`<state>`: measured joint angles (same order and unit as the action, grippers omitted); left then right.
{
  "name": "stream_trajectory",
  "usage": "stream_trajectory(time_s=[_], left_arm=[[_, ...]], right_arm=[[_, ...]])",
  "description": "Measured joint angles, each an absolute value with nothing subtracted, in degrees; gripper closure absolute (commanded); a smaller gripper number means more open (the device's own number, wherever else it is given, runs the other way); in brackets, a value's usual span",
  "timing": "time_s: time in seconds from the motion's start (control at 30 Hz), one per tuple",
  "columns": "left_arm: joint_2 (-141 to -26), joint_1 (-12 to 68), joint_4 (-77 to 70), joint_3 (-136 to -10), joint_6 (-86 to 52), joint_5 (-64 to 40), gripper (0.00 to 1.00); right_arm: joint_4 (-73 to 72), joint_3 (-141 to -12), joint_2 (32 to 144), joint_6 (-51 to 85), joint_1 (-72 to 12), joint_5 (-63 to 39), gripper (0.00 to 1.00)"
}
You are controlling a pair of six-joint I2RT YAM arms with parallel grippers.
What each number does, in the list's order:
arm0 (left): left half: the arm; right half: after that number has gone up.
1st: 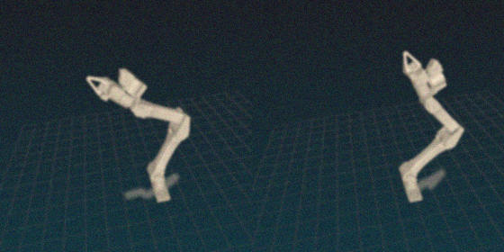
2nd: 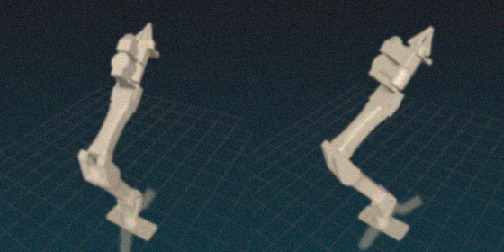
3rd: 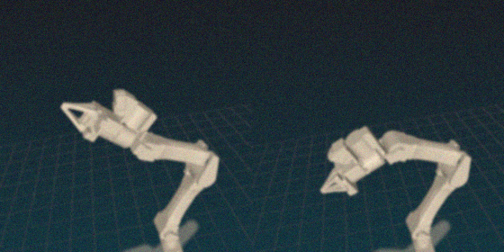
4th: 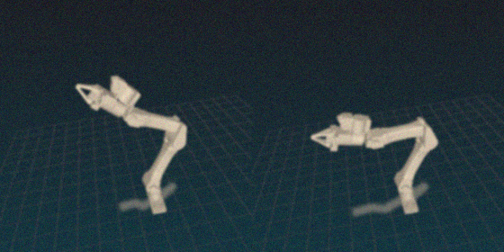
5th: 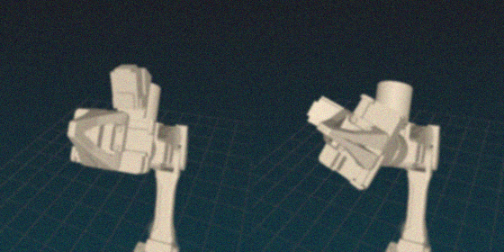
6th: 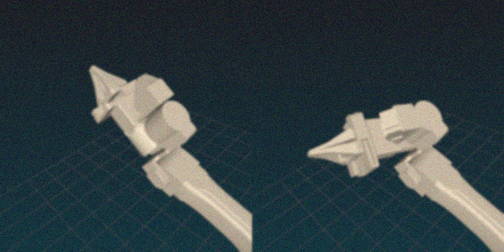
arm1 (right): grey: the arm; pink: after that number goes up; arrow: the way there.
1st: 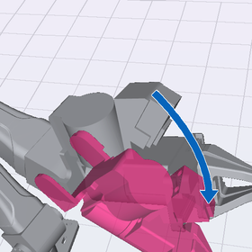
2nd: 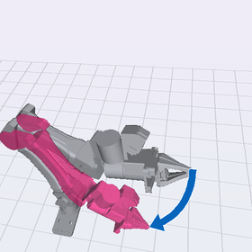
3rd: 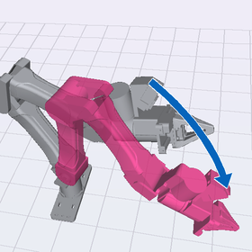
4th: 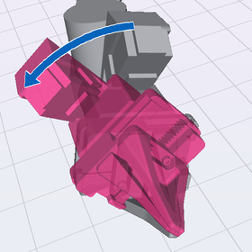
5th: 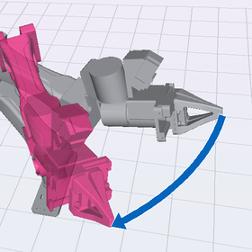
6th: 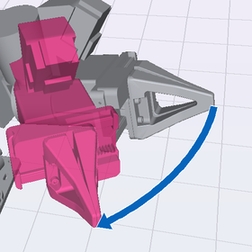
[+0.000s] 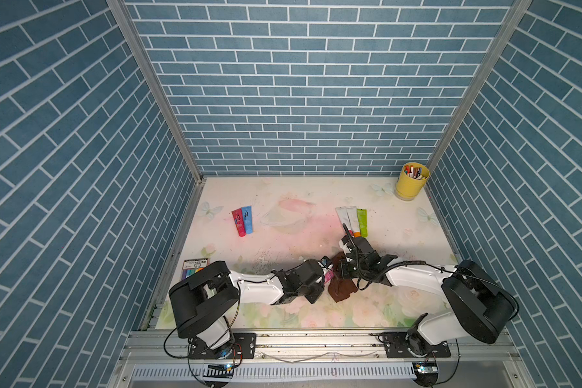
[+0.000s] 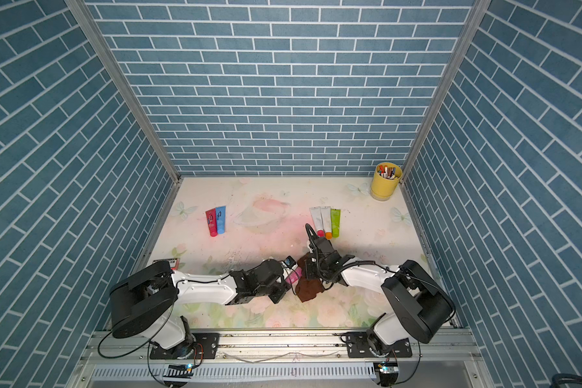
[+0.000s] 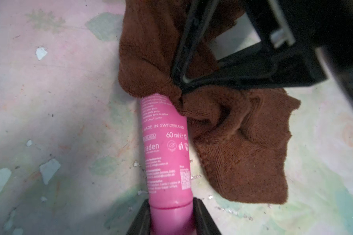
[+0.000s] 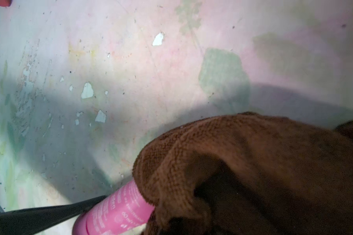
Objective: Wipe the surface of the toothpaste tube
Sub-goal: Wipe the dirt from the toothpaste tube.
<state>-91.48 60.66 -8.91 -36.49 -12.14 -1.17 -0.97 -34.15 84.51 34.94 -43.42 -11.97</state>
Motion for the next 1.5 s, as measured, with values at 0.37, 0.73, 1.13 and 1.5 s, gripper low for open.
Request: stream_trajectory(time_s=[0.37,0.73,1.13,1.5], left_arm=[[-91.37,60.64,-8.80,-36.49,-12.10,-0.97,1.00],[-91.22,60.62,-8.78,-36.36,-11.64,-0.91,1.00],[-91.22,60.62,-10.83,-35.64,-11.55,-0.93,1.00],[-91.18,60.62,-11.44,-35.31,-11.55,-1.06,1.00]], right_arm=[[-6.17,-32.69,84.62,37.28,-46.37,-24.58,1.00],[-7.57,-32.51,86.67,37.04,-43.33,-30.50,1.00],[7.92,-36.34,84.84,32.05,-37.63,-20.80,1.00],[13.08,-39.55,86.06,29.89,-39.62,-17.06,1.00]])
